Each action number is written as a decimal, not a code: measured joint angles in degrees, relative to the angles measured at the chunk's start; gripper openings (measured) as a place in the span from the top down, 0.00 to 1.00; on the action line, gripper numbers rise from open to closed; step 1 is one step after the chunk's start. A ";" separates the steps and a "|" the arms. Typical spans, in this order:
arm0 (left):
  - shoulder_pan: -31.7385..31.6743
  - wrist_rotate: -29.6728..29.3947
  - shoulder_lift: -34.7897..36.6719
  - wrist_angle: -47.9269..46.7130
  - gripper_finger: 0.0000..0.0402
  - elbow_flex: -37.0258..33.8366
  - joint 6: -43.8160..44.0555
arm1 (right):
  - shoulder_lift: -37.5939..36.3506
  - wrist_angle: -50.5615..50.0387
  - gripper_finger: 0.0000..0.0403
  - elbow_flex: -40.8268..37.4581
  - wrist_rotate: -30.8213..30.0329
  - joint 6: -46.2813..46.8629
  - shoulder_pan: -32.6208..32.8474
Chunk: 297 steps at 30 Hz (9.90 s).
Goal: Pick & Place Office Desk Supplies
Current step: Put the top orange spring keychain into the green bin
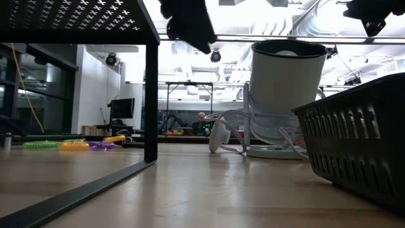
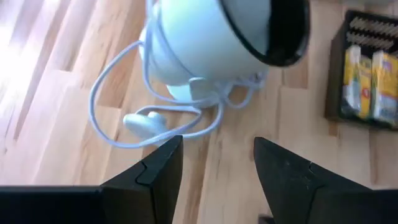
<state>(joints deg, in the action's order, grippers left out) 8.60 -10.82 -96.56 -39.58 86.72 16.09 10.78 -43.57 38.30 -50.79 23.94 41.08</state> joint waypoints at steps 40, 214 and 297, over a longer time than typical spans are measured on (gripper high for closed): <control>-30.00 -4.56 19.29 -4.95 0.53 -30.82 29.33 | 0.00 0.02 0.79 0.00 -0.02 -0.01 0.01; -20.96 6.89 -0.07 48.55 0.91 -22.37 -4.71 | -0.01 0.01 0.79 0.00 -0.02 0.00 0.00; -15.98 10.74 -21.35 72.86 0.91 4.02 -25.81 | 7.76 21.88 0.71 -5.58 -2.93 -22.92 0.00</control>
<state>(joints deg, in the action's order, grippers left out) -7.38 -0.08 -117.91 33.28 90.74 -9.72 18.55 -21.69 32.72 -53.72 1.02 41.08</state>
